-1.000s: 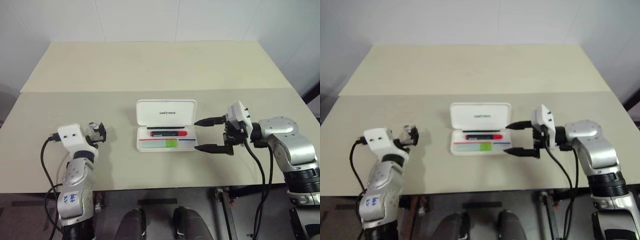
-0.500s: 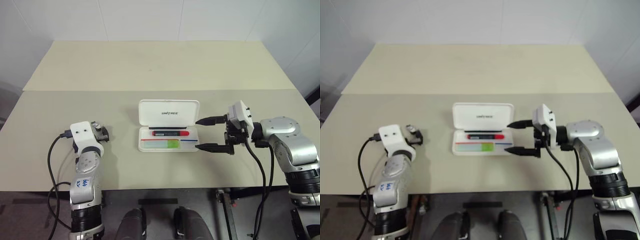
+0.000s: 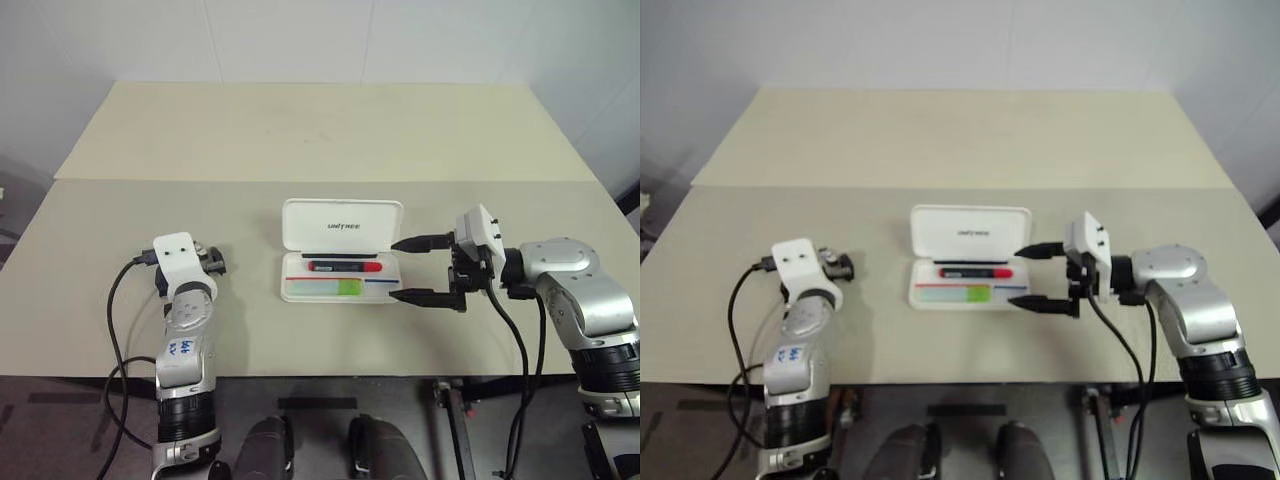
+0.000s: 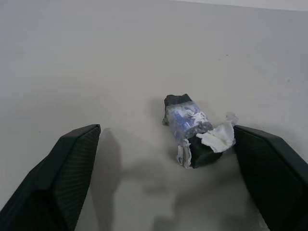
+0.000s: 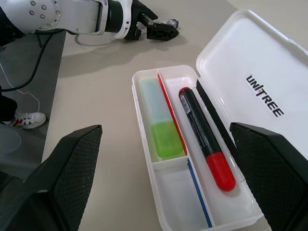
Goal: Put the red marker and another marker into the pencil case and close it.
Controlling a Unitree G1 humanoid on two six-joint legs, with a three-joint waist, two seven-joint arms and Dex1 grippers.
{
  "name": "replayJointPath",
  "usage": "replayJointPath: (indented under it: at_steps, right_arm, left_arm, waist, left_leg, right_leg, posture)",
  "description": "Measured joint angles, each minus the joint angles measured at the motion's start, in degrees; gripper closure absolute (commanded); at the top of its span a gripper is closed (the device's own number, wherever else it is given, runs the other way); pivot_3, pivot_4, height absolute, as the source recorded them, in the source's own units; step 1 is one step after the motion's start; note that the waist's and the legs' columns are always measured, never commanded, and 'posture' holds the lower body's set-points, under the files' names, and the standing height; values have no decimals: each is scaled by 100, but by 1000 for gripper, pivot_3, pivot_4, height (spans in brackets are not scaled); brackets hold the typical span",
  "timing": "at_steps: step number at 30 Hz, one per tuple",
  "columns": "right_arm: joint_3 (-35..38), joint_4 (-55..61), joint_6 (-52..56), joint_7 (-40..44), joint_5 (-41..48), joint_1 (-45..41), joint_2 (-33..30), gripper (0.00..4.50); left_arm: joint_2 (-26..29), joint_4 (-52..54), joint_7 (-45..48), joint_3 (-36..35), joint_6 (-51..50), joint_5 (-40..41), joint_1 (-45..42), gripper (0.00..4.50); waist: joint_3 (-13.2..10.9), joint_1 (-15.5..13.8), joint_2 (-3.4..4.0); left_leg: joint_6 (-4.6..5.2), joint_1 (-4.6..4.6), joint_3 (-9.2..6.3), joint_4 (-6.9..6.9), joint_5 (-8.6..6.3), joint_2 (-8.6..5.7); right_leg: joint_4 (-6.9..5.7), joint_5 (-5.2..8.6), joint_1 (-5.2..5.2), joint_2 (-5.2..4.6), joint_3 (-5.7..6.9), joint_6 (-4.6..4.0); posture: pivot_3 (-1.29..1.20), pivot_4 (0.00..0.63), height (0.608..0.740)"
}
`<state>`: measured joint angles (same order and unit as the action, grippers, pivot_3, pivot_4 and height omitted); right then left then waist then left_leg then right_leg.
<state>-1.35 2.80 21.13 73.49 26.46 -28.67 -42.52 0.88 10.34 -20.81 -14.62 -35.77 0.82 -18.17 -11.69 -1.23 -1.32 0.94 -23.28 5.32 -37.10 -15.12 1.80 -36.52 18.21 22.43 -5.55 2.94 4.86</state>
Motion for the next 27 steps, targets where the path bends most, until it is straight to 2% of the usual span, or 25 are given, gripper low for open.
replayJointPath:
  at_steps: [10,11,21,27]
  right_arm:
    - [0,49,-11,-56,4,65,2,0]
    - [0,57,-14,-59,4,79,3,0]
    - [0,159,-83,-71,9,201,6,0]
    - [20,167,-123,-81,10,391,-10,0]
  left_arm:
    - [-93,-9,101,46,-52,53,-53,4052]
    - [-89,-11,102,37,-54,54,-53,4204]
    - [-253,14,196,-277,-51,425,-145,4212]
    - [-12,214,941,-442,85,990,-144,4212]
  waist:
    - [0,60,0]
    - [0,64,0]
    - [0,46,0]
    - [-1,30,-1]
  left_leg:
    - [3,1,7,4,0,3]
    - [3,2,7,4,0,3]
    - [3,2,6,2,0,3]
    - [2,-1,6,2,0,2]
  right_leg:
    - [5,0,1,5,5,0]
    - [4,0,1,5,5,0]
    - [2,0,1,4,5,1]
    - [6,0,1,3,6,1]
  posture:
    - [0,150,740]
    - [0,150,740]
    - [0,150,740]
    - [0,150,740]
